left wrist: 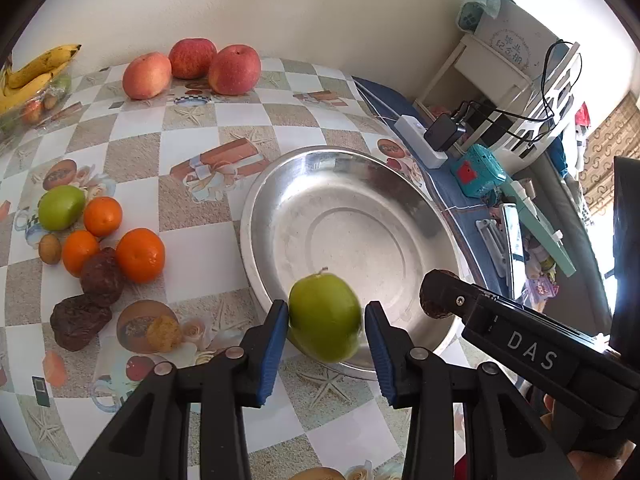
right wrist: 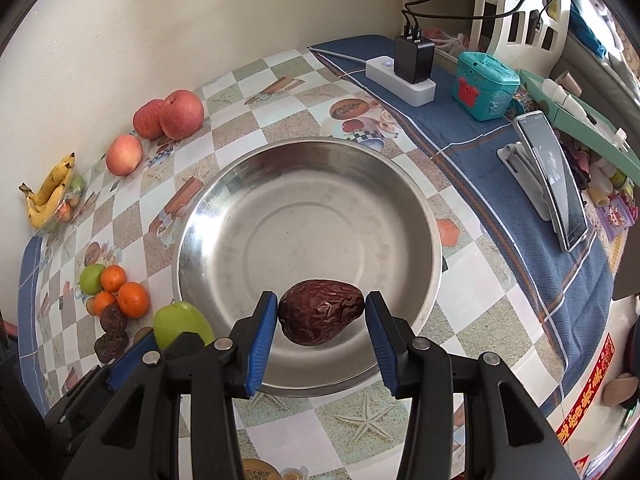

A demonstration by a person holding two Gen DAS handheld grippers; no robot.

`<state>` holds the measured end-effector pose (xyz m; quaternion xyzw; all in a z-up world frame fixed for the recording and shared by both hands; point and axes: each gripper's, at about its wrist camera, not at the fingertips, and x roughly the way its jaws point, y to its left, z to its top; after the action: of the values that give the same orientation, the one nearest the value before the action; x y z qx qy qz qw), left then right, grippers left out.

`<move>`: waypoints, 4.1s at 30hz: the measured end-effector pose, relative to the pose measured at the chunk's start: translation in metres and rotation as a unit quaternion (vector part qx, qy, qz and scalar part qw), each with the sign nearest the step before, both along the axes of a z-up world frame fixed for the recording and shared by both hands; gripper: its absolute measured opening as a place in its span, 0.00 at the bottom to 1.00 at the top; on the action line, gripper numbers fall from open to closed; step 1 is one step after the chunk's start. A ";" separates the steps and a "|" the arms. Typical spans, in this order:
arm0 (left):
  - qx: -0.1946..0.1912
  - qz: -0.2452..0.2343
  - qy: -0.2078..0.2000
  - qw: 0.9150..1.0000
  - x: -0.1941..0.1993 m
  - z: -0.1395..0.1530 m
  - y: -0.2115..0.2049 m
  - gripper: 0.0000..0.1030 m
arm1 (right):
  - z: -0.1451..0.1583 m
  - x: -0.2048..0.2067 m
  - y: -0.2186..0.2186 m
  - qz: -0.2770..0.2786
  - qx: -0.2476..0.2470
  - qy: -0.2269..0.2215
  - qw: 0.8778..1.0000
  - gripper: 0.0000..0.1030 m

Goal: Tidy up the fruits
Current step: 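Carry both fruits over the steel bowl and open both tools to drop them, then lift both open tools out of the steel bowl, then move both tools back over the remaining fruit pile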

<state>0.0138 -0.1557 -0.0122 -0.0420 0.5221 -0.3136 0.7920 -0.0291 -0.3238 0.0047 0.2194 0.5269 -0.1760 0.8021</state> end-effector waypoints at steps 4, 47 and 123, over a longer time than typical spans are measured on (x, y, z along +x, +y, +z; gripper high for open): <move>0.000 -0.001 -0.006 1.000 0.000 0.002 0.000 0.41 | -0.001 0.000 -0.001 0.000 0.006 0.000 1.000 0.46; 0.064 0.116 0.050 0.990 0.020 -0.025 0.048 0.92 | -0.022 0.005 0.012 0.032 0.000 0.055 0.998 0.80; 0.112 0.338 0.117 0.927 0.062 -0.031 0.218 1.00 | -0.029 0.096 0.179 0.244 0.027 0.075 0.966 0.81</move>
<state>0.0756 0.0627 -0.0435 -0.1637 0.5980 0.0400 0.7836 0.0668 -0.1446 -0.0245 0.0916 0.6280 0.0231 0.7725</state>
